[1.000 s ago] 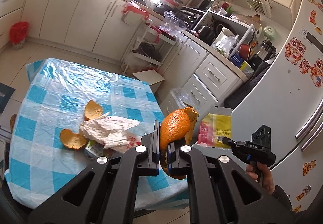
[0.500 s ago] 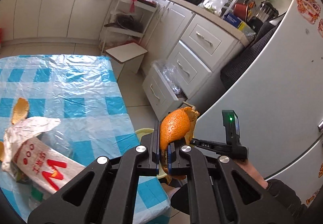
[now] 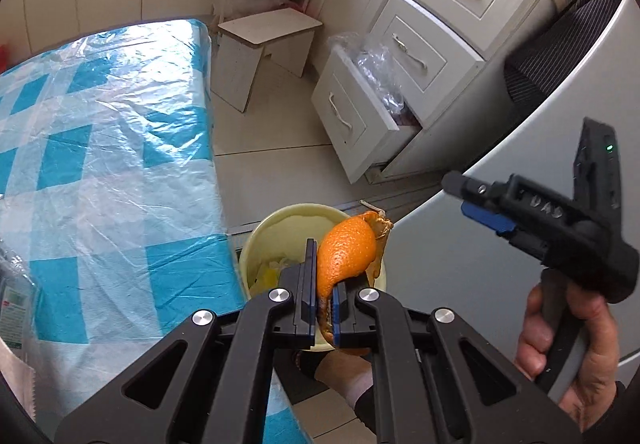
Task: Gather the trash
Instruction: 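Open both tools to drop the peel and packet into the yellow bucket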
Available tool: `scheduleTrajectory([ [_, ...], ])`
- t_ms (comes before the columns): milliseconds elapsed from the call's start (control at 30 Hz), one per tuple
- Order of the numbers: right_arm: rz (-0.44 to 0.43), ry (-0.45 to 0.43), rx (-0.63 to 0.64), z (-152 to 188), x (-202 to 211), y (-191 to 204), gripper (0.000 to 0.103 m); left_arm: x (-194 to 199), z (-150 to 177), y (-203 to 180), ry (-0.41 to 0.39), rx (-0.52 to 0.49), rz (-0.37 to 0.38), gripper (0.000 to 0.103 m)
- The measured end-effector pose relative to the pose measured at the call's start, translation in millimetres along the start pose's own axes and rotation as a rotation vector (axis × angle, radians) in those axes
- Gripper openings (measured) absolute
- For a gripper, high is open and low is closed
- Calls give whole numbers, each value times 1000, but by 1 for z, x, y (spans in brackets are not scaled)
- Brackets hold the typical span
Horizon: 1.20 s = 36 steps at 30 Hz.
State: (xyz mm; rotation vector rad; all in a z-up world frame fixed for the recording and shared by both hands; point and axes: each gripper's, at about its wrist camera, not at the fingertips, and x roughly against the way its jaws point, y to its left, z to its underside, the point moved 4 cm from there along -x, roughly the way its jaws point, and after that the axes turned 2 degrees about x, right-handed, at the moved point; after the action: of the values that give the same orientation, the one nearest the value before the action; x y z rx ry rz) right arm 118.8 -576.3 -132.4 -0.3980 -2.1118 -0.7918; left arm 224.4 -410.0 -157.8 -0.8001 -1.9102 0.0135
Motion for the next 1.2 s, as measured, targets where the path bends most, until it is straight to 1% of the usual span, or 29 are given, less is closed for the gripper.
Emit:
scheduleTrajectory([
  [167,-39,-27,2,-8,5,9,59,-29,1,-16,50,-15,-32,6],
  [233,-42,-32,8,-10,6,12,59,-35,0,-18,65,-18,-43,8],
  [333,-51,-40,3,-15,8,15,59,-43,1,-17,90,-22,-58,18],
  [400,-57,-48,-2,-17,7,15,59,-45,1,-16,94,-21,-66,27],
  [533,-67,-54,-8,-17,7,18,60,-47,1,-17,101,-27,-58,29],
  [567,-67,-54,-7,-17,6,19,60,-46,1,-17,102,-29,-56,31],
  [600,-67,-55,-6,-17,6,19,60,-45,1,-17,101,-30,-52,35],
  [633,-67,-55,-6,-17,6,20,60,-44,1,-17,95,-31,-49,39],
  [667,-67,-56,-6,-17,6,20,60,-42,0,-18,85,-33,-51,45],
  [700,-68,-58,-8,-17,6,21,61,-40,-1,-19,74,-39,-56,49],
  [900,-70,-68,-8,-19,8,22,62,-22,-1,-21,36,-72,-78,54],
  [1067,-68,-77,-7,-19,9,22,64,-4,5,-25,-5,-119,-120,58],
  [1200,-50,-84,5,-20,9,23,66,11,10,-27,-31,-147,-144,61],
])
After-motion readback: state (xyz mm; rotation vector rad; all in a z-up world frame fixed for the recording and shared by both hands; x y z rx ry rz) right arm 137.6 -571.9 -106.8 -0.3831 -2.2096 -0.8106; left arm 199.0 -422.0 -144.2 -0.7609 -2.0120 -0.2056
